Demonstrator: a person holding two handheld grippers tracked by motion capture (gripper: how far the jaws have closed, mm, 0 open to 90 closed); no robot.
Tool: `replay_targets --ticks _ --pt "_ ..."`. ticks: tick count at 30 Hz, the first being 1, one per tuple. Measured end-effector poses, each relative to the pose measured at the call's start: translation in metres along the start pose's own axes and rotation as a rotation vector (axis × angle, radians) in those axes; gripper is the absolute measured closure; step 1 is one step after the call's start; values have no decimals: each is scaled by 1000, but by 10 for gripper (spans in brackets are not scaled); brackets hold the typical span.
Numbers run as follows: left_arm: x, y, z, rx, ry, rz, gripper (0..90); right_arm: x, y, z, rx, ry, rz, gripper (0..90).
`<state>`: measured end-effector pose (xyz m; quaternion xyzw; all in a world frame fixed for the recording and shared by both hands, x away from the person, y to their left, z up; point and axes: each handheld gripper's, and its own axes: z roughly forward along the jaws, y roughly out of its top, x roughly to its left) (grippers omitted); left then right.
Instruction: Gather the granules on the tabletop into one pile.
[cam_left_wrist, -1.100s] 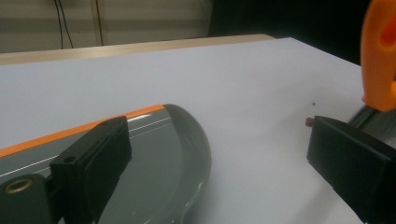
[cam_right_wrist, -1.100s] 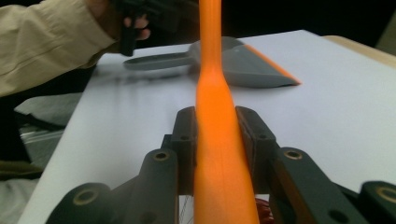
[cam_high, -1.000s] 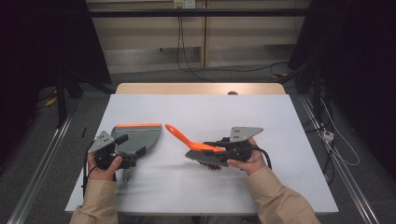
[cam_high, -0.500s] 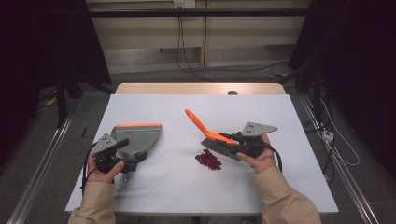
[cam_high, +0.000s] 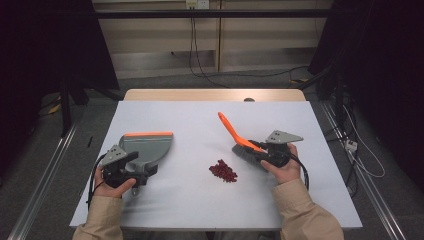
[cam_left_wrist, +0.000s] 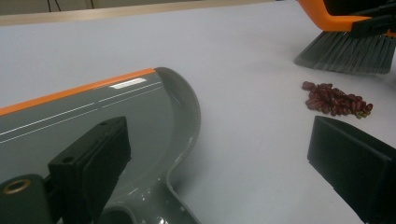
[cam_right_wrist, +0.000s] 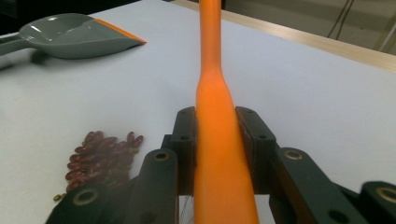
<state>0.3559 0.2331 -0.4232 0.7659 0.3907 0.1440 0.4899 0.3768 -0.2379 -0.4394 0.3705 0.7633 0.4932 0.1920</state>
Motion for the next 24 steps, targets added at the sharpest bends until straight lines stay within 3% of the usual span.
replay_targets --ticks 2,5,9,12,17,18,21,24 --pt "1 -1 -1 11 7 7 57 1 2 -1 24 -29 12 710" --pt "1 -2 -2 5 4 -3 56 4 4 -2 51 -26 35 710" --pt "1 -2 -1 3 -1 -5 56 8 8 -3 124 -63 9 711" --pt "2 -2 -1 7 1 -4 56 11 12 -3 192 -35 -3 707" --pt "2 -2 0 8 0 -5 55 18 20 -3 278 -88 -4 714" --pt "2 -2 0 8 -2 -3 55 18 20 -2 278 -91 7 714" --pt "2 -2 0 4 -2 -12 55 15 19 2 224 -12 109 714" --pt "3 -2 0 1 0 -11 55 15 23 1 176 4 130 714"
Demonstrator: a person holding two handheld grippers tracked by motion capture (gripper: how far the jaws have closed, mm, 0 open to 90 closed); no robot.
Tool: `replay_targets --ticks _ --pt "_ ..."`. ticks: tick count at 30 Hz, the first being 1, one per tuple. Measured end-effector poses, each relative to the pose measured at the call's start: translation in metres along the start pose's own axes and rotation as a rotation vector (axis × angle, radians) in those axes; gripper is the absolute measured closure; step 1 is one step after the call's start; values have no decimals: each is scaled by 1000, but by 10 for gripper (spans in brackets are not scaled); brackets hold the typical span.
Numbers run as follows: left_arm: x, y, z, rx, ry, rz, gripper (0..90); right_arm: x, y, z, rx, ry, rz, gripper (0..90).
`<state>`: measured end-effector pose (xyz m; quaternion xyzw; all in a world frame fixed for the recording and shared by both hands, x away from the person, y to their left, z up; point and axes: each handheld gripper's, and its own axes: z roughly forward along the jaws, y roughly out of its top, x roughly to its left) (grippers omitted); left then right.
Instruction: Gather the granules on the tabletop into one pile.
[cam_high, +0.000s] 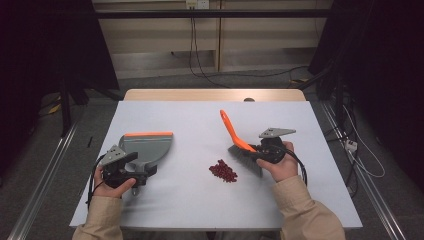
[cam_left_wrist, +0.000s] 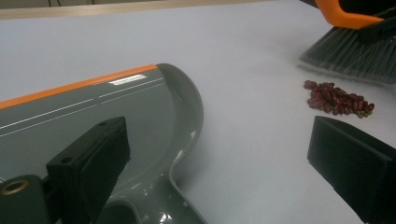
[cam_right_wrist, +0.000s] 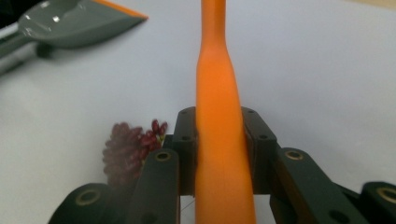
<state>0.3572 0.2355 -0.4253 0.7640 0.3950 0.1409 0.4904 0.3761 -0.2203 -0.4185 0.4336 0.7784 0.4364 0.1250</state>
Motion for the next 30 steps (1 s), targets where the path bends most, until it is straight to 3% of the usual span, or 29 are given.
replay_targets --ticks 5,8,10,15,23,27,30 --pt "0 0 0 2 -4 -1 55 -2 12 -3 -44 -5 -25 714" --pt "1 0 -1 4 0 2 55 -10 15 -3 -46 -56 -49 714" --pt "2 0 -2 5 4 2 56 -17 15 -2 -47 -71 -31 714" --pt "2 -2 0 24 15 -8 56 -29 9 4 -10 -145 -69 714" --pt "3 -5 2 87 59 -2 65 -19 2 13 1 -101 -80 714" --pt "5 -8 0 105 83 -23 72 -9 0 14 -2 -88 -121 714" --pt "6 -8 -1 109 98 -22 76 -7 -1 13 -25 -36 -79 714"
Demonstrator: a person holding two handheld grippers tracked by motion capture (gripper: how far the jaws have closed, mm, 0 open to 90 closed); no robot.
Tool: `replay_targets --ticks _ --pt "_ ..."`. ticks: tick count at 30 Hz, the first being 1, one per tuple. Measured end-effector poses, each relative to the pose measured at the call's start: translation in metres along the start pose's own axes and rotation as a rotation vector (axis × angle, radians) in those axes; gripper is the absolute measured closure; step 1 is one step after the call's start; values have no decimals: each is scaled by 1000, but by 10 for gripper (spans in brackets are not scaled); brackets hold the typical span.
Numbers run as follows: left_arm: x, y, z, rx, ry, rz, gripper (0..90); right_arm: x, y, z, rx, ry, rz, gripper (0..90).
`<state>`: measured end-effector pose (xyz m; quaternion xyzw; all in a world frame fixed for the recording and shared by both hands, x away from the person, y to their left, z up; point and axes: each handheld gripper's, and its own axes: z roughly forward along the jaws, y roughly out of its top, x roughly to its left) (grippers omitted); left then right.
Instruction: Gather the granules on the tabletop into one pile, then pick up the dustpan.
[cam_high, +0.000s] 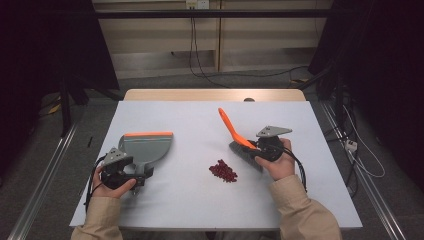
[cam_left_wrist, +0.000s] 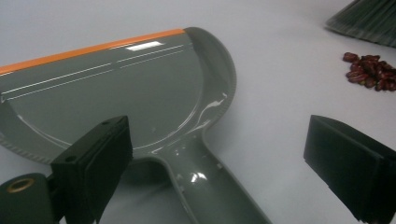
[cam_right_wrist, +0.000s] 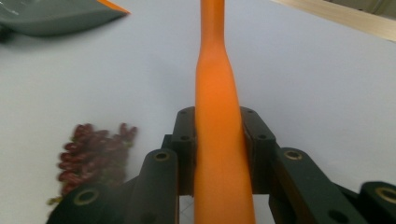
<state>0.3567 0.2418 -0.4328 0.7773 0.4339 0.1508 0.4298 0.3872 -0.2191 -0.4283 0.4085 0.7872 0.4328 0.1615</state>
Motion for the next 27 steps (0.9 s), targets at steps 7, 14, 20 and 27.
replay_targets --ticks 7,14,20,27 --pt "1 -3 -1 22 19 -9 79 3 11 -16 -50 -5 -6 714" --pt "3 -8 -3 70 57 -15 112 0 12 -20 -59 -18 -14 714" --pt "11 -13 -4 107 90 -54 115 1 10 -18 -58 -21 -15 714" --pt "22 -11 -11 144 95 -54 278 0 10 -18 -65 -21 -17 714"
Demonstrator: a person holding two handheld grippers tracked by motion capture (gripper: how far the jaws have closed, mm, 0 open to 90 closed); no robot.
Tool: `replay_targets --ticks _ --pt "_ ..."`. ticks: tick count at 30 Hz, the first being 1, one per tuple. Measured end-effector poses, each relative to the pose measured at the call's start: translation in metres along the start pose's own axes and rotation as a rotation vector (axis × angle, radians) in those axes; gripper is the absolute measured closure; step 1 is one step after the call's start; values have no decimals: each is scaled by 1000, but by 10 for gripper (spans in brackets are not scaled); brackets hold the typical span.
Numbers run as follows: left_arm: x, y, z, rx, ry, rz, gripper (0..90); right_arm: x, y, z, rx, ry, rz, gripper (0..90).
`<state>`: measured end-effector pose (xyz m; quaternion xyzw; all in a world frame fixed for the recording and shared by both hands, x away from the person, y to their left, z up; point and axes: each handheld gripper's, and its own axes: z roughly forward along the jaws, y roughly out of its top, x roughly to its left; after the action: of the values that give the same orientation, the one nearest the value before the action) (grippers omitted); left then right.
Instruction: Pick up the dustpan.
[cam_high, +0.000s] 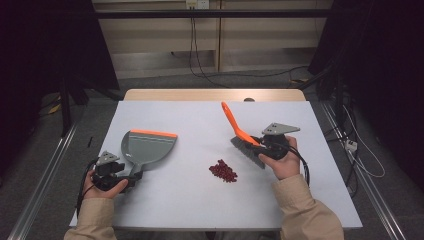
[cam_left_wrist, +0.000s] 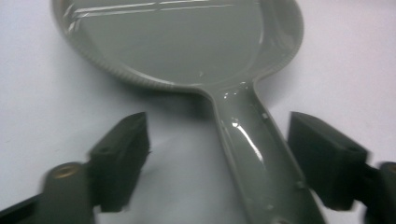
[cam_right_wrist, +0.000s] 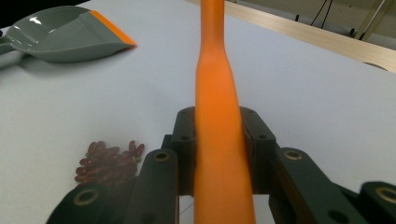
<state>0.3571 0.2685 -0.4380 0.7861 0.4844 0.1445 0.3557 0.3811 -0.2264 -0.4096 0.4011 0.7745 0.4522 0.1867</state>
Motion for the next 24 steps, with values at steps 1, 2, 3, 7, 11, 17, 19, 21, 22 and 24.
replay_targets --ticks 1,2,3,7,11,17,19,21,22,24 --pt "2 1 0 3 0 0 325 0 0 0 -1 3 2 714" --pt "4 3 -1 15 8 7 380 1 0 0 -2 3 2 714" --pt "6 6 -1 16 21 15 424 1 1 0 -2 3 -2 714" --pt "1 15 4 27 -45 58 510 1 1 -1 -3 6 -2 714" --pt "-3 22 12 80 -32 101 506 1 0 0 2 5 -1 714" --pt "-3 24 22 111 11 116 621 4 0 1 14 7 -13 714" --pt "-1 24 22 106 4 113 626 4 -1 2 16 7 -15 714" --pt "0 25 19 103 -3 106 630 4 -2 2 21 6 -17 714" --pt "-1 25 18 93 -5 113 631 4 -2 2 22 4 -18 714" --pt "-2 26 14 88 -12 127 632 4 -2 2 20 4 -13 714"
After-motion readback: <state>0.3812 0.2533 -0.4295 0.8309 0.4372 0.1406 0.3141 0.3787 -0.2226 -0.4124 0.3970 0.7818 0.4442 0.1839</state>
